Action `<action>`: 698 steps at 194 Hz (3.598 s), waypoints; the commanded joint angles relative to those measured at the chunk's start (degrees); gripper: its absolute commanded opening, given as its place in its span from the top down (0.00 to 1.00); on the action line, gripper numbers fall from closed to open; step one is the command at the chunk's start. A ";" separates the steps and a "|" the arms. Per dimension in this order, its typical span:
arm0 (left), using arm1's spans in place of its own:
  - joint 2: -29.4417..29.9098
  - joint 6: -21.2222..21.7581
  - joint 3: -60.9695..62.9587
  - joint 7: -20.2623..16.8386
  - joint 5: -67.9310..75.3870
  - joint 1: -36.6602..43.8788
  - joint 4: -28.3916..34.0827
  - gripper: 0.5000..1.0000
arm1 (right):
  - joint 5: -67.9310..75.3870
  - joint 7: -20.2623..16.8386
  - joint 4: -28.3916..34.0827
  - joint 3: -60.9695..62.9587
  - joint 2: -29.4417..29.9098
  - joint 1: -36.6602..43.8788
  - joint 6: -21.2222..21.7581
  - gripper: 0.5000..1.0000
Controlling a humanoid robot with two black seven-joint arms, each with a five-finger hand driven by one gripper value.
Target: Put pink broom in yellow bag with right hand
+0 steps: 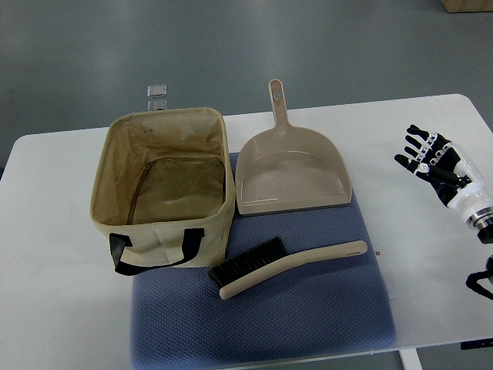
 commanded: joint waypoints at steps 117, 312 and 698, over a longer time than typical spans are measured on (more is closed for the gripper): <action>0.00 0.01 -0.01 0.00 0.02 0.00 0.00 0.00 | 0.00 3.92 -0.31 0.15 0.25 -0.49 -0.20 0.10; 0.00 0.01 -0.01 0.00 0.02 0.00 0.00 0.00 | -24.07 13.06 15.33 -24.01 -23.48 2.59 -13.82 0.10; 0.00 0.01 -0.01 0.00 0.02 0.00 0.00 0.00 | -32.87 9.46 14.46 -41.24 -38.77 23.33 -11.62 0.10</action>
